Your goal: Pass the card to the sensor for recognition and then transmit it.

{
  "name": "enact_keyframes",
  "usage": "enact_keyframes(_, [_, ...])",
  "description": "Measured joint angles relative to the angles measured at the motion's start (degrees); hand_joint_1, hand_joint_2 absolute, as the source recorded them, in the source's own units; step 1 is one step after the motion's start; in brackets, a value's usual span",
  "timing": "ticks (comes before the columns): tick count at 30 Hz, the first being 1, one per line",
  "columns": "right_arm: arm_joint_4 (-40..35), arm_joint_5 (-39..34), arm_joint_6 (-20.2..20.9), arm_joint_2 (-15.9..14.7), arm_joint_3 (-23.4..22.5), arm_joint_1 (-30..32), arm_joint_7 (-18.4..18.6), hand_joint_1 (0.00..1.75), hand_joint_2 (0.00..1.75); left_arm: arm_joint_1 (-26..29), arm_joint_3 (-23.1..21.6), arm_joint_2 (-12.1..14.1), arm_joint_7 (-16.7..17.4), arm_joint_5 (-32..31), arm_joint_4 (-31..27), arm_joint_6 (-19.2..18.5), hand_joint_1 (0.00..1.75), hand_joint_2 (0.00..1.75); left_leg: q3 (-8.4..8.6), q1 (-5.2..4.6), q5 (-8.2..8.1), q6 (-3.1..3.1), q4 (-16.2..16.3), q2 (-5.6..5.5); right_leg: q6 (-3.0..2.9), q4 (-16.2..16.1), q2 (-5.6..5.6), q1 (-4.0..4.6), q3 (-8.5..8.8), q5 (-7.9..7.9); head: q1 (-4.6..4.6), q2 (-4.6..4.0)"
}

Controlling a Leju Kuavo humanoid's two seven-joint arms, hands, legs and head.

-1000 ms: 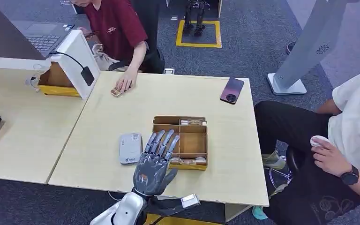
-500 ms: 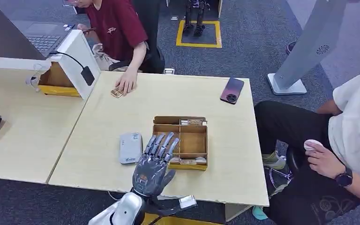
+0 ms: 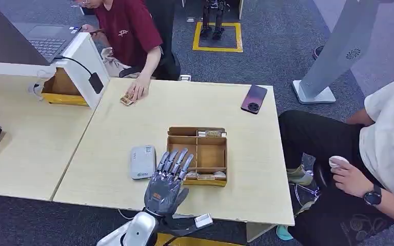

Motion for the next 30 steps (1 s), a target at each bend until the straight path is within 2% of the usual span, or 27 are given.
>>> enact_keyframes(12, [0.00, 0.28, 0.00, 0.00, -0.07, -0.01, 0.00, 0.00, 0.00, 0.15, 0.20, -0.11, -2.21, 0.02, 2.10, 0.00, 0.00, 1.75, 0.00, 0.00, 0.00, 0.00, 0.00, 0.00, 0.00, 0.00, 0.00, 0.00, 0.00, 0.00, 0.00, 0.00])
enact_keyframes(30, [0.00, 0.98, 0.00, 0.00, -0.90, 0.00, 0.00, 0.00, 0.00, 0.18, 2.10, -0.59, -0.96, 0.02, 5.36, 0.00, 0.00, 1.75, 0.00, 0.00, 0.00, 0.00, 0.00, 0.00, 0.00, 0.00, -0.01, 0.00, 0.00, 0.00, 0.00, 0.00])
